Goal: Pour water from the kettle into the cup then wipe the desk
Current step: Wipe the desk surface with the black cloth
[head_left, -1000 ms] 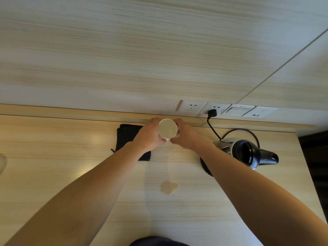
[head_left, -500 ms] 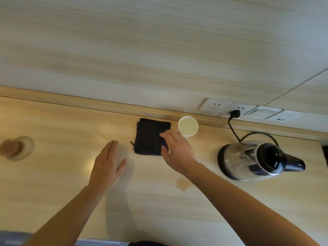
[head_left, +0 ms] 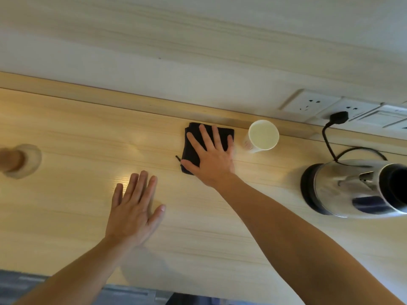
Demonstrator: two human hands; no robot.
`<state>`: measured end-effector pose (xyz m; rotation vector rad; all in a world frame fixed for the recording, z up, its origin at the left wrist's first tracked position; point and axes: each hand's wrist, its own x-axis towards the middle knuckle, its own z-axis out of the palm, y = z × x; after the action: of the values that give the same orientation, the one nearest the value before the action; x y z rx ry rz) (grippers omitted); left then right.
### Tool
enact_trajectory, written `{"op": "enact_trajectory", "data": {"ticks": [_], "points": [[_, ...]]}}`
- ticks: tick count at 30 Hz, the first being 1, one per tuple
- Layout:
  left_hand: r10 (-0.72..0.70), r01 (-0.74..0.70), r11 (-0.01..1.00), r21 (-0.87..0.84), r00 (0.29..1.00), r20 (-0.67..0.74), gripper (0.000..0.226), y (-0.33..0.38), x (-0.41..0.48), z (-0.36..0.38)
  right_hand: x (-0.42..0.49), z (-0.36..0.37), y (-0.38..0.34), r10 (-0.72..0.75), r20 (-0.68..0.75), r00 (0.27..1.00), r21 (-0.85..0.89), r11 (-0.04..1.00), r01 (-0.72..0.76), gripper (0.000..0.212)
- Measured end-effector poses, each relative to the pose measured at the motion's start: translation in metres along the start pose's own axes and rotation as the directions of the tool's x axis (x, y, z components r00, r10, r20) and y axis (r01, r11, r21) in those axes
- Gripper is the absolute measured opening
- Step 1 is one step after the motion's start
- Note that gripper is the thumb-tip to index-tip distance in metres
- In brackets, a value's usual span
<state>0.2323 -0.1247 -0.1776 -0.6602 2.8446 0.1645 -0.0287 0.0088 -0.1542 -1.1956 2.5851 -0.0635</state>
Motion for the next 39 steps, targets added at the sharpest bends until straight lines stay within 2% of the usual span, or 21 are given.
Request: {"op": "enact_trajectory", "data": {"ticks": [12, 21, 31, 39], "points": [[0.009, -0.009, 1.0, 0.002, 0.997, -0.071, 0.081, 0.002, 0.003, 0.002, -0.022, 0.017, -0.008, 0.059, -0.063, 0.996, -0.017, 0.998, -0.06, 0.084], [-0.003, -0.004, 0.997, -0.077, 0.996, -0.091, 0.081, 0.005, 0.002, -0.002, -0.134, 0.05, -0.05, 0.04, -0.056, 0.998, 0.037, 0.999, -0.038, 0.084], [0.007, -0.013, 0.996, -0.085, 0.997, -0.076, 0.083, 0.007, -0.001, -0.012, -0.248, 0.086, -0.093, 0.027, -0.049, 0.998, 0.09, 0.996, -0.022, 0.084], [0.02, -0.026, 0.995, -0.093, 0.998, -0.057, 0.082, 0.004, 0.001, -0.01, -0.278, 0.097, -0.108, 0.098, -0.06, 0.993, 0.143, 0.986, -0.088, 0.063]]}}
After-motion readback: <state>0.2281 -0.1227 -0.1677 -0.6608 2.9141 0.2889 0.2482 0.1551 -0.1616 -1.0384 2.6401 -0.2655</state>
